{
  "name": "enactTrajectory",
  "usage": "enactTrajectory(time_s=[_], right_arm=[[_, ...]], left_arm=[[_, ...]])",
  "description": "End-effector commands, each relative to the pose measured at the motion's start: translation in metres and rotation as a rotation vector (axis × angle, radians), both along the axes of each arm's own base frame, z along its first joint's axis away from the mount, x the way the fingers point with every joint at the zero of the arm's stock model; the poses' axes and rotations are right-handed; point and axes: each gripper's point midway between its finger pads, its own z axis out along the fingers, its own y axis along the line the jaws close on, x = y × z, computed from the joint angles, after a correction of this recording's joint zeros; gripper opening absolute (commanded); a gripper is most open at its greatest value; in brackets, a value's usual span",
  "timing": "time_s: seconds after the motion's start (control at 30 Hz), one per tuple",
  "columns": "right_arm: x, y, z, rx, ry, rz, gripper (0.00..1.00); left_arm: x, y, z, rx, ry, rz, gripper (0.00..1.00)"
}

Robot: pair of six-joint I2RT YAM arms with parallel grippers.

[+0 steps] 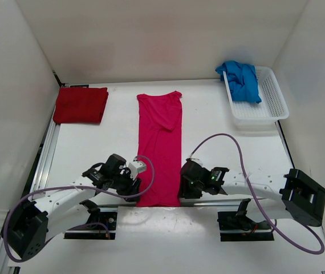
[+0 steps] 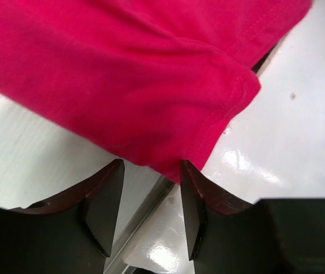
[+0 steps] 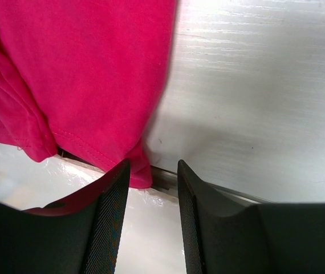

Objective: Fold and stack the t-shirts
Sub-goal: Grab the bottom of the folded rectangular tshirt with both arms

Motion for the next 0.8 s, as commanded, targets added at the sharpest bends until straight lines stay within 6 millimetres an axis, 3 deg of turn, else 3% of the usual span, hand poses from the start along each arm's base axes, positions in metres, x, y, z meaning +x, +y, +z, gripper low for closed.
enactTrajectory(time_s=[0.0, 0.3, 0.43, 0.57, 0.7, 0.77], right_arm=[[0.009, 0.017, 0.015, 0.036, -0.043, 0.000, 0.44], [-0.002, 0.023, 0.009, 0.023, -0.013, 0.033, 0.44], [-0.007, 0.022, 0.003, 0.027, 0.014, 0.036, 0.47], [-0.007, 0.026, 0.001, 0.026, 0.023, 0.041, 0.48], [-0.011, 0.029, 0.002, 0.028, 0.032, 0.055, 0.48], [-0.013, 0.028, -0.001, 0.021, 0.044, 0.059, 0.48]], left_arm=[[-0.027, 0.016, -0.019, 0.071, 0.114, -0.016, 0.55], [-0.033, 0.019, -0.025, 0.092, 0.141, -0.025, 0.57], [-0.033, 0.002, -0.012, 0.051, 0.134, -0.089, 0.50], [-0.038, 0.001, -0.013, 0.060, 0.142, -0.113, 0.50], [-0.046, 0.016, -0.028, 0.099, 0.198, -0.078, 0.42], [-0.048, 0.017, -0.030, 0.107, 0.207, -0.078, 0.24]])
